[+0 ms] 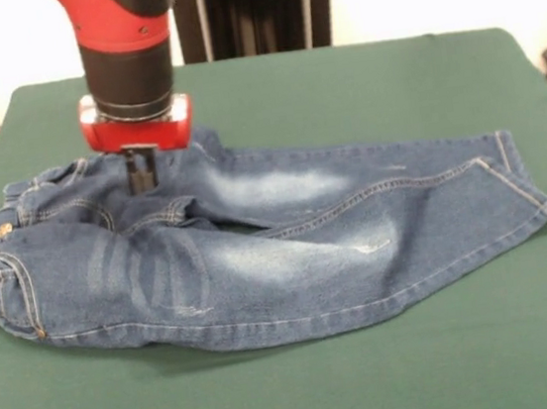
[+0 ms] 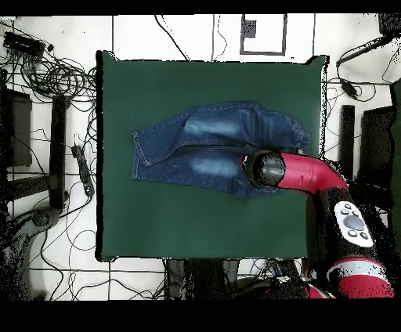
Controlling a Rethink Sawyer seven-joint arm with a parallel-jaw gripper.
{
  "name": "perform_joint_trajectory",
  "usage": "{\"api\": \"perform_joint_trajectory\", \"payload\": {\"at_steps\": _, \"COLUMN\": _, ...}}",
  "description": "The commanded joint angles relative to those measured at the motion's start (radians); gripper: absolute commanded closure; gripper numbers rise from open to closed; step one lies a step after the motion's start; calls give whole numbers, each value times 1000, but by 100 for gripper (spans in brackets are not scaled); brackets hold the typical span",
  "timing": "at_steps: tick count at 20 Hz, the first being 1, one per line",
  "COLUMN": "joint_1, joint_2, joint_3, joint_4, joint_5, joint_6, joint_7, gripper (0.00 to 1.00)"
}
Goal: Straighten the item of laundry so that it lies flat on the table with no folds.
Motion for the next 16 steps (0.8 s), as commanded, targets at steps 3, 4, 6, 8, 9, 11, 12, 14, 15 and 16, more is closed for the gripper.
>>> {"api": "perform_joint_trajectory", "payload": {"at_steps": 3, "joint_1": 135, "joint_2": -9, "joint_3": -34, "joint_4": 129, "joint_5": 148, "joint_6": 122, "joint_7": 309, "gripper": 100}}
{"api": "perform_joint_trajectory", "payload": {"at_steps": 4, "joint_1": 141, "joint_2": -18, "joint_3": -40, "joint_4": 136, "joint_5": 165, "joint_6": 132, "joint_7": 307, "gripper": 100}}
{"api": "perform_joint_trajectory", "payload": {"at_steps": 6, "joint_1": 159, "joint_2": -38, "joint_3": -56, "joint_4": 148, "joint_5": 183, "joint_6": 137, "joint_7": 302, "gripper": 100}}
{"api": "perform_joint_trajectory", "payload": {"at_steps": 8, "joint_1": 166, "joint_2": -61, "joint_3": -63, "joint_4": 168, "joint_5": 209, "joint_6": 148, "joint_7": 298, "gripper": 100}}
{"api": "perform_joint_trajectory", "payload": {"at_steps": 9, "joint_1": 166, "joint_2": -75, "joint_3": -63, "joint_4": 178, "joint_5": 225, "joint_6": 160, "joint_7": 291, "gripper": 100}}
{"api": "perform_joint_trajectory", "payload": {"at_steps": 11, "joint_1": 183, "joint_2": -110, "joint_3": -77, "joint_4": 189, "joint_5": 246, "joint_6": 196, "joint_7": 286, "gripper": 100}}
{"api": "perform_joint_trajectory", "payload": {"at_steps": 12, "joint_1": 195, "joint_2": -127, "joint_3": -87, "joint_4": 195, "joint_5": 257, "joint_6": 209, "joint_7": 289, "gripper": 100}}
{"api": "perform_joint_trajectory", "payload": {"at_steps": 14, "joint_1": 219, "joint_2": -143, "joint_3": -104, "joint_4": 199, "joint_5": 284, "joint_6": 236, "joint_7": 307, "gripper": 100}}
{"api": "perform_joint_trajectory", "payload": {"at_steps": 15, "joint_1": 232, "joint_2": -148, "joint_3": -113, "joint_4": 197, "joint_5": 296, "joint_6": 246, "joint_7": 315, "gripper": 100}}
{"api": "perform_joint_trajectory", "payload": {"at_steps": 16, "joint_1": 245, "joint_2": -145, "joint_3": -121, "joint_4": 192, "joint_5": 303, "joint_6": 248, "joint_7": 325, "gripper": 100}}
